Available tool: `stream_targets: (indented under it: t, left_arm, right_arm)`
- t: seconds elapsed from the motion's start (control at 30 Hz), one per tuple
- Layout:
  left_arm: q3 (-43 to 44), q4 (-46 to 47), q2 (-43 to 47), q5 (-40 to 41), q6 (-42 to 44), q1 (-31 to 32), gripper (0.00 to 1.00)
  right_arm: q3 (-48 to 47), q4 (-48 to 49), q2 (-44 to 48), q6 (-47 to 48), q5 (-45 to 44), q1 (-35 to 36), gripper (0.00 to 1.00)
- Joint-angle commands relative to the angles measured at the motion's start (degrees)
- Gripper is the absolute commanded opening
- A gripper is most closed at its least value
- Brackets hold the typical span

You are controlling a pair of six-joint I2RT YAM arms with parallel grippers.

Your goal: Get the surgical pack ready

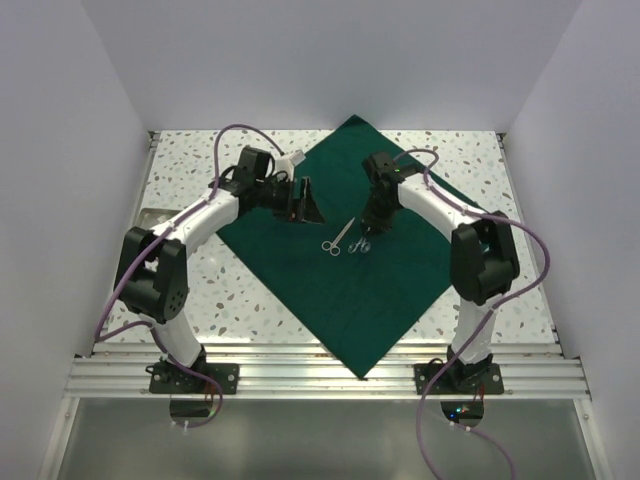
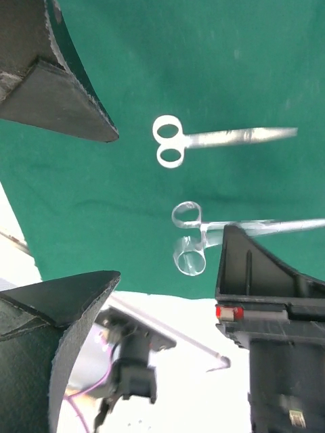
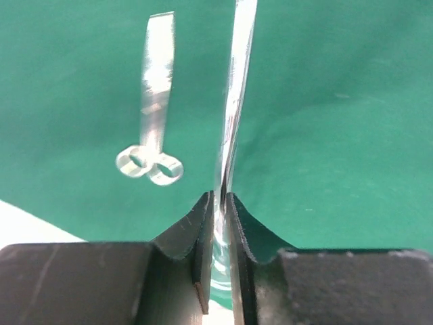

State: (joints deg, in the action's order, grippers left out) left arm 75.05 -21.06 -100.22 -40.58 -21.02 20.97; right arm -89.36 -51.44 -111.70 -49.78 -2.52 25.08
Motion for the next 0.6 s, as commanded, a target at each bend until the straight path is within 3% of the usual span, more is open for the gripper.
stream_targets:
  t: [0.0, 0.17, 0.3, 0.33, 0.4, 0.43, 0.57]
  left_arm:
    - [-1.65, 6.10, 1.96, -8.10, -2.09, 0.03, 0.81]
    - [-2.09, 9.19, 1.61, -12.59, -4.64, 2.49, 0.82]
    - [-3.85, 8.93, 2.66, -9.10, -6.14, 2.85, 0.82]
    - [-4.29, 8.50, 3.19, -7.78, -6.23, 2.85, 0.82]
    - [-5.52, 9.10, 5.72, -5.57, -7.28, 2.85, 0.81]
    - [-6.13, 9.02, 6.44, -3.48, -7.46, 2.85, 0.81]
    - [-6.05, 6.21, 7.24, -1.09, -6.58, 2.85, 0.81]
  right_arm:
    - [3.13, 12.66, 7.53, 9.86, 8.39, 0.32, 0.00]
    - [10.25, 27.87, 14.31, 15.76, 22.71, 0.85, 0.00]
    - [9.39, 23.00, 15.73, 16.64, 18.88, 1.11, 0.00]
    - [8.60, 20.96, 15.20, 16.64, 17.13, 1.11, 0.03]
    - [6.67, 16.31, 12.84, 15.33, 11.09, 1.11, 0.30]
    - [3.61, 10.11, 9.52, 13.15, 8.53, 1.20, 0.36]
    - [-3.88, 2.76, 0.64, 9.35, 4.38, 1.55, 0.39]
